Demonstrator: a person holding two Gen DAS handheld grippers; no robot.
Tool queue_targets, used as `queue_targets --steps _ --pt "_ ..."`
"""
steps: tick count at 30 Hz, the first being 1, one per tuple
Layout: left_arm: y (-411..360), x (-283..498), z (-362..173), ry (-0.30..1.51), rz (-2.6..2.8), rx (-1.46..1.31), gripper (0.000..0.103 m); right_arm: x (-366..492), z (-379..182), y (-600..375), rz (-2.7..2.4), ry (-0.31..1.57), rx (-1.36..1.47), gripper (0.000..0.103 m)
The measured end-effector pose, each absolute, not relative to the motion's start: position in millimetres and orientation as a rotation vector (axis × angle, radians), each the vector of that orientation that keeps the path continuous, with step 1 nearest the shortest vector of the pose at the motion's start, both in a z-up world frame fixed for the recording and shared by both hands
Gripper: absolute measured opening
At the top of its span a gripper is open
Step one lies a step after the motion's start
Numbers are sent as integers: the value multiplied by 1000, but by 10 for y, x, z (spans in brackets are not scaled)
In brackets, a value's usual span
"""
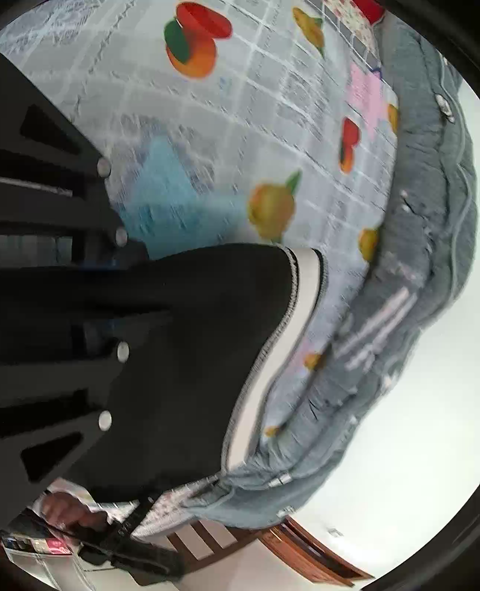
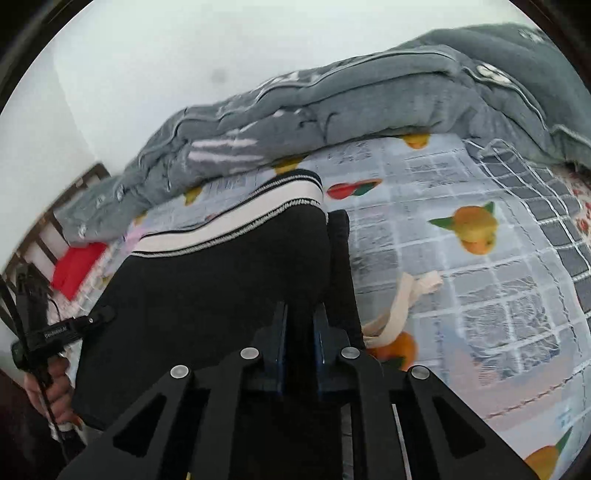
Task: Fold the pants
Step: 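Close both tools on the striped waistband edge side by side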
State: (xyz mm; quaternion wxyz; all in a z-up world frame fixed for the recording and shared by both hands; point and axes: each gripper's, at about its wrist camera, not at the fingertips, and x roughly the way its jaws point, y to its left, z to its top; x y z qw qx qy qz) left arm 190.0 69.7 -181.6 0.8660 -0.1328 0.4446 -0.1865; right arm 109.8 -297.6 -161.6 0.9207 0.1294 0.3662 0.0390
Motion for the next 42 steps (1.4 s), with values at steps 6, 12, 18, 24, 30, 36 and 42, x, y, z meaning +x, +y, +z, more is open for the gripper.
queue_targets --steps 6,12,18,24,30,36,42 --pt "878 1636 -1750 857 -337 -208 43 1276 -1375 -3091 43 741 244 32" --pt "1005 1571 -1677 838 -316 -223 59 2052 -1453 -3161 74 853 269 33" --pt "1023 1592 -1615 826 -296 -218 59 1833 -1248 -3225 171 701 251 14" --pt "836 1710 -1477 776 -295 -164 59 1993 -1690 -3336 0 861 164 18" --pt "205 1931 -1263 702 -251 17 59 1810 -1087 -3259 -11 702 162 25" --pt "-460 2298 -1221 643 -217 145 59 2246 -1332 -2863 98 787 136 27" --pt "-593 2594 -1721 749 -166 191 62 2342 -1628 -2722 42 776 27 25"
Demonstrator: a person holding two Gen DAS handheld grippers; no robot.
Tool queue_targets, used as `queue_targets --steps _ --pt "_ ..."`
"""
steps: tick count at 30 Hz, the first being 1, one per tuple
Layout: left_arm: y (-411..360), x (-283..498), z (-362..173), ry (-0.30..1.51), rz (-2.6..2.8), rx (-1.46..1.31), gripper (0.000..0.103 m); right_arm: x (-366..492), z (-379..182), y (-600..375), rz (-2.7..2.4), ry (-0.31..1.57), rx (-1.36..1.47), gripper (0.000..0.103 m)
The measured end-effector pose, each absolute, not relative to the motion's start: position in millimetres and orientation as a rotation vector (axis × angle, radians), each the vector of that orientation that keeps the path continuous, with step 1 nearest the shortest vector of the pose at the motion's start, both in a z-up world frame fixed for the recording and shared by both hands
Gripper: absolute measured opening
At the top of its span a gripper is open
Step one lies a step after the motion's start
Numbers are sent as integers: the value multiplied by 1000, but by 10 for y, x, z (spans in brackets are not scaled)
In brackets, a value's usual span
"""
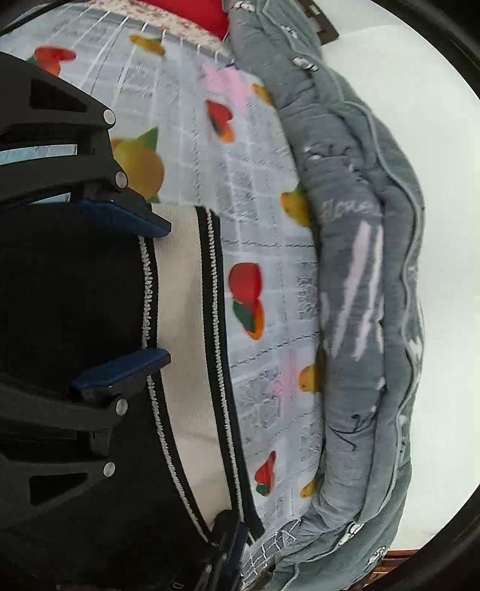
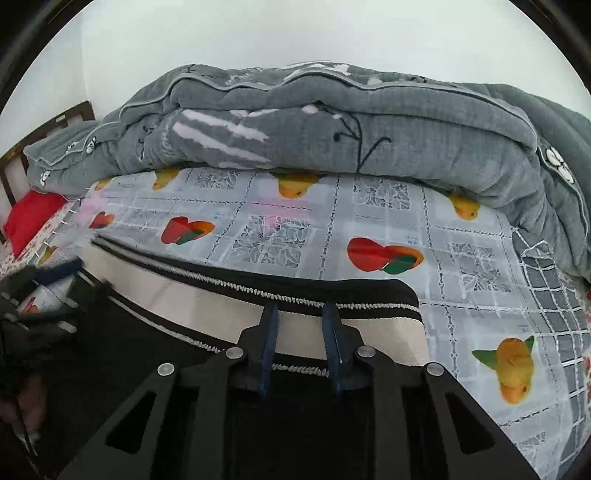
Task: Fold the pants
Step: 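Close both tools on the striped waistband edge side by side, then hold the striped waistband edge with both tools and pull it taut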
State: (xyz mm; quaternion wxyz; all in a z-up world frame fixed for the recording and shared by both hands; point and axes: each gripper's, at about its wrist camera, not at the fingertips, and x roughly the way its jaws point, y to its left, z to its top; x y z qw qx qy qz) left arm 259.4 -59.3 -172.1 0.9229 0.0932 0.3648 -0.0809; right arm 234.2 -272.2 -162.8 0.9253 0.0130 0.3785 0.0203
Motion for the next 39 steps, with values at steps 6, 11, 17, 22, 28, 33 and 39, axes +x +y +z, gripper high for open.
queue_targets --steps 6,11,17,22,28,33,39 --pt "-517 2611 -1749 757 -183 125 65 2381 -1682 -2748 65 740 42 26" --pt "-541 2652 -1775 767 -185 122 67 2372 -1659 -2779 86 730 69 26" --pt "-530 2643 -1787 761 -184 111 68 2356 -1655 -2770 90 726 59 26" --pt "-529 2636 -1787 758 -174 123 69 2354 -1655 -2763 90 724 56 26" --pt "-544 2622 -1792 754 -160 128 71 2349 -1647 -2782 99 721 71 26" --pt "-542 2615 -1796 751 -152 129 73 2348 -1643 -2781 99 721 70 26" --pt "-554 2604 -1799 748 -127 143 78 2333 -1637 -2764 94 718 54 26"
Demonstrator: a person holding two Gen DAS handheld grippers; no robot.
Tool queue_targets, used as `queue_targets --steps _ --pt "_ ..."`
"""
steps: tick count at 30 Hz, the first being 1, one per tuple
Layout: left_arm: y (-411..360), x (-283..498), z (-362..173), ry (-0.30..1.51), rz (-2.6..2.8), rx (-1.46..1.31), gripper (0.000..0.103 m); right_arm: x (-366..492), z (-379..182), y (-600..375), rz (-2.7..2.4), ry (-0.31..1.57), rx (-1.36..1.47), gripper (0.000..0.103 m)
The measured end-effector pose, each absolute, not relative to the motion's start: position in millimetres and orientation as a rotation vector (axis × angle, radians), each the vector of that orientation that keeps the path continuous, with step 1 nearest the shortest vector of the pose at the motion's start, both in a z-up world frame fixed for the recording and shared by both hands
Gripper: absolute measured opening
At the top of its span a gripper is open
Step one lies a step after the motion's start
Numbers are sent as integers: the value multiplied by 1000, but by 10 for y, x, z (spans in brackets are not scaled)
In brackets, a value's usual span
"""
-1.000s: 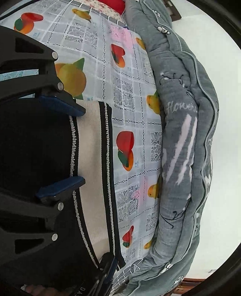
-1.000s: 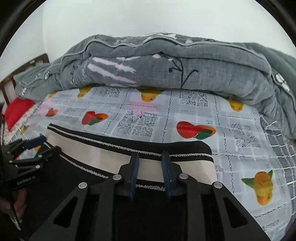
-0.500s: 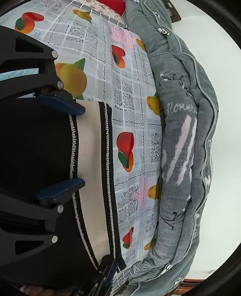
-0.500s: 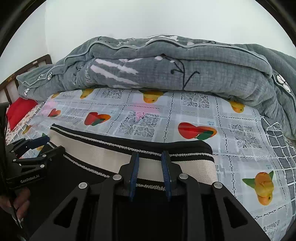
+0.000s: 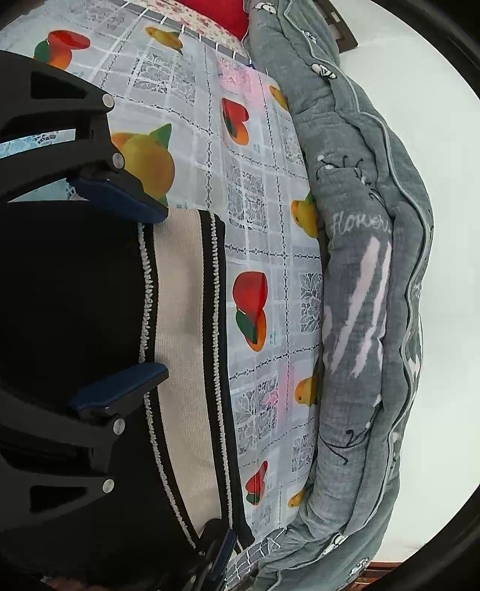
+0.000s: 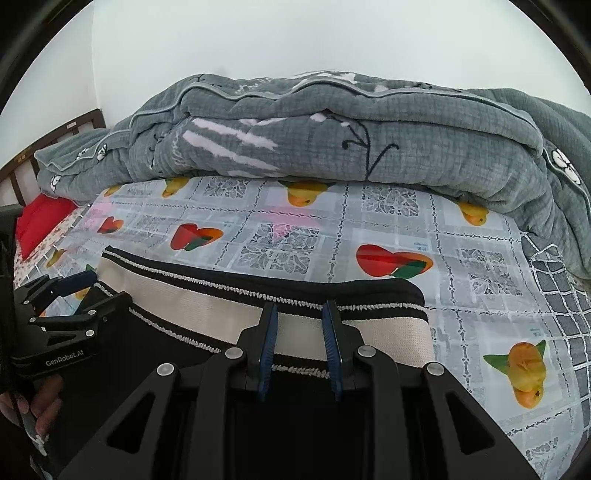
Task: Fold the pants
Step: 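Hold the striped waistband edge with both tools and pull it taut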
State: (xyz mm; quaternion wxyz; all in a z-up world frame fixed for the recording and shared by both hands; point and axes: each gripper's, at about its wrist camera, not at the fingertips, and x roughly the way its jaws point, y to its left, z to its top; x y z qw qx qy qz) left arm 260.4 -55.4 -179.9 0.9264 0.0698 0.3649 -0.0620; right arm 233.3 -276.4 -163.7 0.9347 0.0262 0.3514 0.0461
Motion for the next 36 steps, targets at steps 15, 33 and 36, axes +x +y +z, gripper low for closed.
queue_targets --steps 15,33,36 --pt "-527 2627 -1811 758 -126 122 81 2316 -1639 -2754 109 715 50 30" --pt "-620 2761 -1843 770 -106 156 87 2362 -1636 -2821 135 712 98 36" --pt "-614 2778 -1851 772 -110 148 87 2363 -1638 -2817 130 711 99 36"
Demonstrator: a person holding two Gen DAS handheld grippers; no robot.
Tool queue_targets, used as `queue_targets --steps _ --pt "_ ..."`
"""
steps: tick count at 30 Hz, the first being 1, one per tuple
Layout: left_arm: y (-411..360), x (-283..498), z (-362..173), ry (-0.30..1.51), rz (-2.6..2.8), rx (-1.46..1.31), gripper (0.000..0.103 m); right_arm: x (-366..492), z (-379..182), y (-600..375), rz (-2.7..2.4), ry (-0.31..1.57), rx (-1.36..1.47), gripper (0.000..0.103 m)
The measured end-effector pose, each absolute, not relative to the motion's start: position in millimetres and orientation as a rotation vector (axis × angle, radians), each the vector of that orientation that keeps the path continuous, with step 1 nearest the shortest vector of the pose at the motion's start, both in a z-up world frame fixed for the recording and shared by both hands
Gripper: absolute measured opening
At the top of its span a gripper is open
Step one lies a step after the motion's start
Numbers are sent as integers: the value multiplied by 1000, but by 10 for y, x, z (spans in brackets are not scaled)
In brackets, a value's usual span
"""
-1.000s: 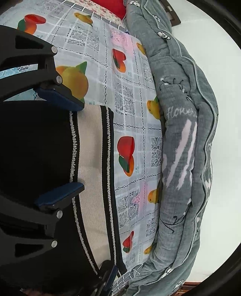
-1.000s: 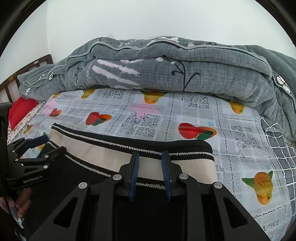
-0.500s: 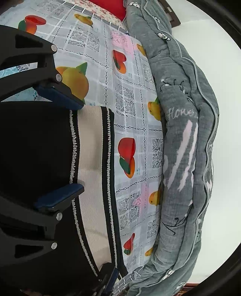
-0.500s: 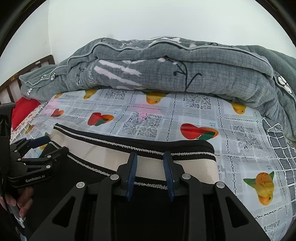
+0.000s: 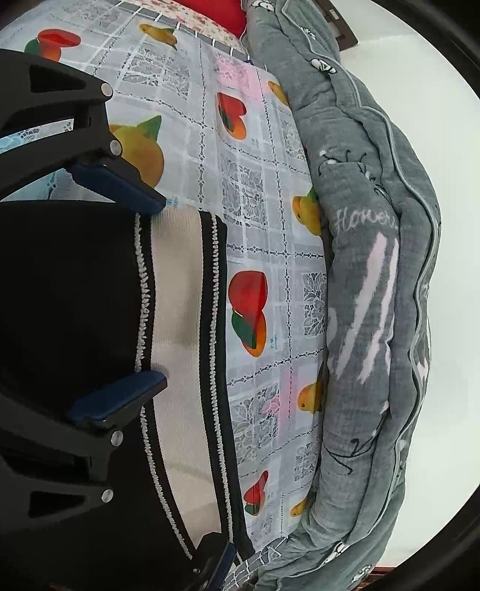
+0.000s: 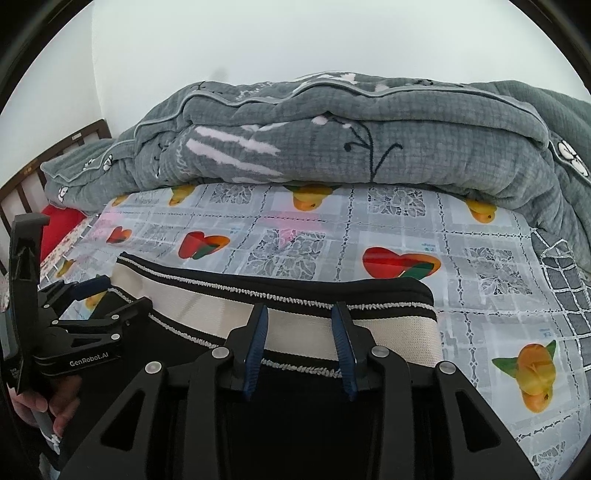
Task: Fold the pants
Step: 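Hold the striped waistband edge with both tools and pull it taut, then lift the waistband edge with both tools and fold it over the trousers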
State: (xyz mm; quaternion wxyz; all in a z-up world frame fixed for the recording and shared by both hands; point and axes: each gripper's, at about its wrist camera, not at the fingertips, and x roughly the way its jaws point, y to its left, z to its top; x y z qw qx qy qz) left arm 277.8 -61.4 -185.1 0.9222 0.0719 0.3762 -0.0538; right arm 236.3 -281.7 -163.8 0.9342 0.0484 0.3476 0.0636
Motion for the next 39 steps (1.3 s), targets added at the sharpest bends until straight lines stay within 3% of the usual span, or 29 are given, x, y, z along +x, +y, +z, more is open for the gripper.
queue_targets --steps 22,24,29,30,32,33,39 --pt "-552 2823 -1869 799 -118 102 94 2352 -1648 -2710 86 711 19 37" --pt "-543 2835 -1869 807 -122 96 95 2360 -1649 -2677 98 718 0 42" --pt "-481 2820 -1842 841 -136 76 95 2406 -1631 -2529 76 788 -117 43" --pt "-450 2778 -1820 846 -134 70 93 2388 -1611 -2506 81 807 -143 43" --pt "-394 2589 -1734 832 -125 76 75 2256 -1539 -2512 94 837 -150 43" --pt "-365 2456 -1685 825 -136 83 72 2119 -1494 -2526 100 840 -145 43" --pt "-266 1446 -1595 796 -288 223 72 1162 -1598 -2453 82 774 -173 43"
